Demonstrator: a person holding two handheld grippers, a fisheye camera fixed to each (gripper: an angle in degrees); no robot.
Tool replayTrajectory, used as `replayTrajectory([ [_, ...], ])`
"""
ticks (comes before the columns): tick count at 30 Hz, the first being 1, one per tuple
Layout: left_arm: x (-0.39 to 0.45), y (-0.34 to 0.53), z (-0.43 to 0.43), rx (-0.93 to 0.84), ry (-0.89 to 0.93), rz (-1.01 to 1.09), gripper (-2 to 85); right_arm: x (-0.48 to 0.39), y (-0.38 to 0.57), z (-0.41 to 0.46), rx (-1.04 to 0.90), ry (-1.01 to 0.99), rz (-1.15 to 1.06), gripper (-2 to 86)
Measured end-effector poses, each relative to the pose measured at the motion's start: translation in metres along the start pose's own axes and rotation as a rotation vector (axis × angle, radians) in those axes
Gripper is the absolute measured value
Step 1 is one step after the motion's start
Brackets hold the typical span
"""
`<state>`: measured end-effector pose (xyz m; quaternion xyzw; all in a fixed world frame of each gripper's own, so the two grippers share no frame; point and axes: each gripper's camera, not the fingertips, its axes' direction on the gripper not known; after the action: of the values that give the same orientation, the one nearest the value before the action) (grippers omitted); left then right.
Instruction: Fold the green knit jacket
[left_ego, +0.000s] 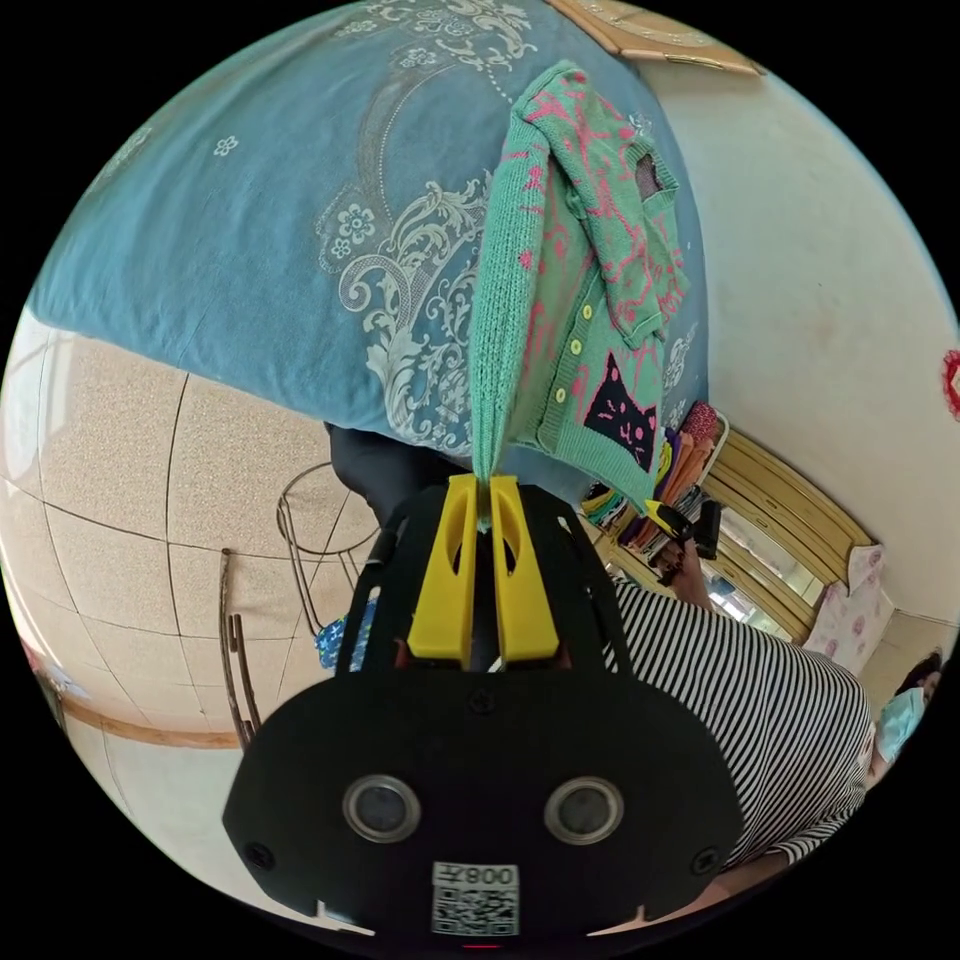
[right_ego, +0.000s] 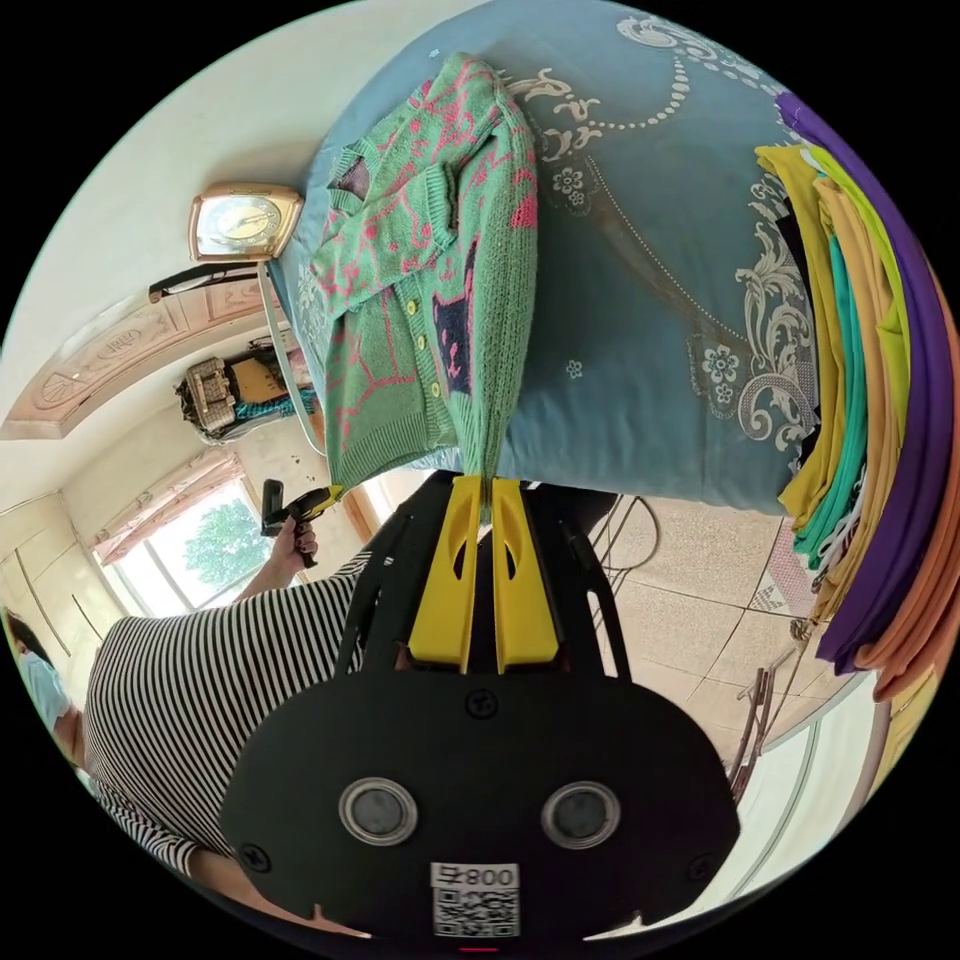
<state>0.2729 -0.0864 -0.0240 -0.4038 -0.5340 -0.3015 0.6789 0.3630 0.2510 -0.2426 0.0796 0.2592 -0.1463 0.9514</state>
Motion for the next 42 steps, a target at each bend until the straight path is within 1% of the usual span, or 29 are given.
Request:
replayTrajectory([
  [4,-0.003,0.012,0.003,-0.06,0.002,0.001,2.5,0.003,0.021,0.029,-0.065,0.021,-0.009,1.9],
  [8,-0.017,0.026,0.002,-0.092,0.022,-0.041,2.5,0.029,0.049,0.061,-0.114,0.007,0.037,1.9],
  [10,-0.021,0.024,-0.001,-0.076,0.057,-0.062,2.5,0.043,0.056,0.07,-0.109,-0.018,0.066,1.9],
  [13,-0.01,0.004,-0.006,-0.078,0.069,-0.03,2.5,0.059,0.044,0.073,-0.083,-0.052,0.087,1.9],
  [18,0.026,-0.043,-0.022,-0.076,0.039,0.074,2.7,0.055,-0.011,0.054,-0.053,-0.032,0.022,1.9],
  [23,0.058,-0.101,-0.06,0.03,0.088,0.122,2.8,0.047,-0.083,0.021,0.017,-0.075,-0.041,1.9],
  [28,0.091,-0.159,-0.094,0.112,0.069,0.162,2.9,0.038,-0.157,-0.005,0.069,-0.096,-0.088,1.9],
  [37,0.13,-0.277,-0.136,0.246,0.089,0.168,2.9,0.056,-0.302,-0.035,0.173,-0.174,-0.067,2.1],
  [39,0.137,-0.3,-0.138,0.248,0.092,0.174,2.9,0.059,-0.329,-0.031,0.161,-0.183,-0.066,2.1],
  [42,0.151,-0.334,-0.136,0.224,0.043,0.197,2.9,0.059,-0.369,-0.019,0.145,-0.145,-0.061,2.1],
])
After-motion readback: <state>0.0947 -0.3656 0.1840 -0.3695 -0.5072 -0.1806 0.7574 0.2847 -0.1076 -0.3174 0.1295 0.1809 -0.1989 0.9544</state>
